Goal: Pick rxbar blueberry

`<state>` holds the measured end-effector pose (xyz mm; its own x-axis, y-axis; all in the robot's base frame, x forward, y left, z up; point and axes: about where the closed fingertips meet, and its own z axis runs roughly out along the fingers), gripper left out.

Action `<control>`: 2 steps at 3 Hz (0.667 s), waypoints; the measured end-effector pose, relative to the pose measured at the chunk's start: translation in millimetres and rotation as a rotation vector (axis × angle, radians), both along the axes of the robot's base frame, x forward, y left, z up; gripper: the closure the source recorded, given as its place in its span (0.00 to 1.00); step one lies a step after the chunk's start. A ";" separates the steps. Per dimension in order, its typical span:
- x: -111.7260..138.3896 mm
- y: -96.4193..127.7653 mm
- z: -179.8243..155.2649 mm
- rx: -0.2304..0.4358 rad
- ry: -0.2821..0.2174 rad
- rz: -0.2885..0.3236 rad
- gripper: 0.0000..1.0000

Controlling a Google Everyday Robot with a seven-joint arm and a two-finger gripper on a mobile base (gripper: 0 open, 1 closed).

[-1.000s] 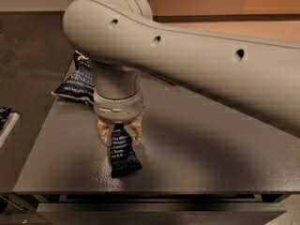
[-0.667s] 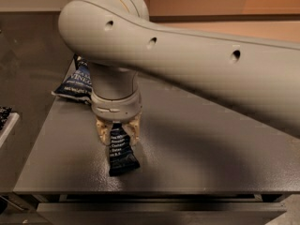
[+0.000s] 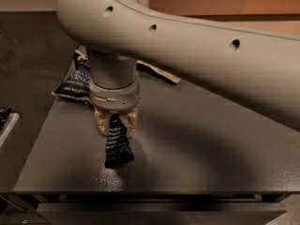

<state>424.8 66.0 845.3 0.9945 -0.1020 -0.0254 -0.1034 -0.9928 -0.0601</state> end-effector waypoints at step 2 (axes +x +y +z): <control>31.4 -0.8 29.3 0.063 -0.027 -0.127 1.00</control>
Offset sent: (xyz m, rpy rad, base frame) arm 0.0529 -0.0077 0.0517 0.0985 -0.0386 -0.2160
